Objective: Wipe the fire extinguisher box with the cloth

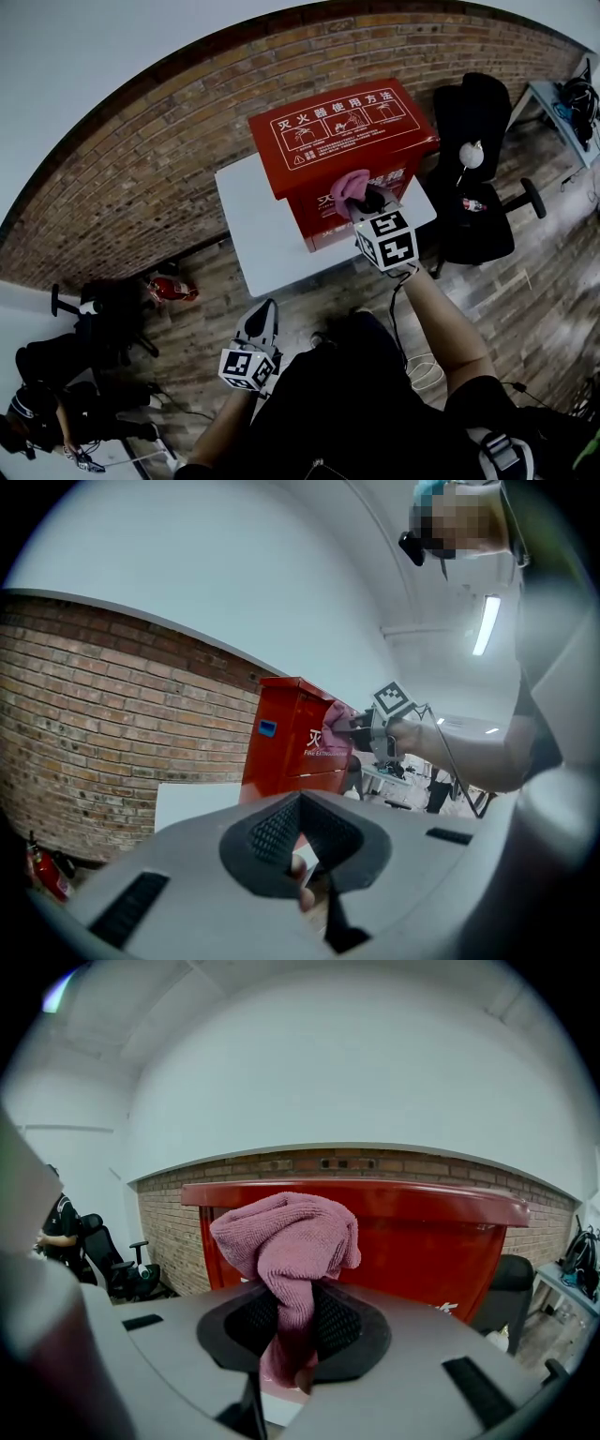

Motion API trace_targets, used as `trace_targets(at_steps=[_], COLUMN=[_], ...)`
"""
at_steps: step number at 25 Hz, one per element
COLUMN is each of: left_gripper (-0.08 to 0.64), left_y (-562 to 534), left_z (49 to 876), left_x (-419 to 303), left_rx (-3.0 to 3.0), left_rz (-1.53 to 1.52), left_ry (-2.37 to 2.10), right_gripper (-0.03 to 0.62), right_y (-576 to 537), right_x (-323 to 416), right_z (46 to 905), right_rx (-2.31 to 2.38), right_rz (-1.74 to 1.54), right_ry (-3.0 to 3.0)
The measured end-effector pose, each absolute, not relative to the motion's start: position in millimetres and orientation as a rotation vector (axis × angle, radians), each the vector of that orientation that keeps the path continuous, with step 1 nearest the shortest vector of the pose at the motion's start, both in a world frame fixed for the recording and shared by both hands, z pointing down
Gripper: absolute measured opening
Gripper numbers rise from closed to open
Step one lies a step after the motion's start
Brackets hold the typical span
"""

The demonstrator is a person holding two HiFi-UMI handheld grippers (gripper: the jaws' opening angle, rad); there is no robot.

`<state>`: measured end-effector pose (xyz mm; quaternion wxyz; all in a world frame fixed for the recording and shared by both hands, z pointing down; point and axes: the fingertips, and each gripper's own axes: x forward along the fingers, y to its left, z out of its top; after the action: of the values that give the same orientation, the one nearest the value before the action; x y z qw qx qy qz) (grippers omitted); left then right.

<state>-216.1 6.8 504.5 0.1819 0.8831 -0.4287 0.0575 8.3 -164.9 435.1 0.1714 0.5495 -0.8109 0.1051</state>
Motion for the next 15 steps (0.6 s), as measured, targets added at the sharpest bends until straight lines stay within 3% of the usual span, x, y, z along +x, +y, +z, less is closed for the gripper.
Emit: trace_targets(at_steps=[15], left_gripper=[0.022], left_y=[-17.2], left_z=[493.2], left_x=[-141.5], left_rx=[2.444], left_rz=[0.069], left_ry=[-1.355], right_gripper=[0.086], right_y=[-166.1], right_x=[48.2], right_z=[431.8], right_rx=[1.408], right_rz=[0.327], right_ry=[-2.378])
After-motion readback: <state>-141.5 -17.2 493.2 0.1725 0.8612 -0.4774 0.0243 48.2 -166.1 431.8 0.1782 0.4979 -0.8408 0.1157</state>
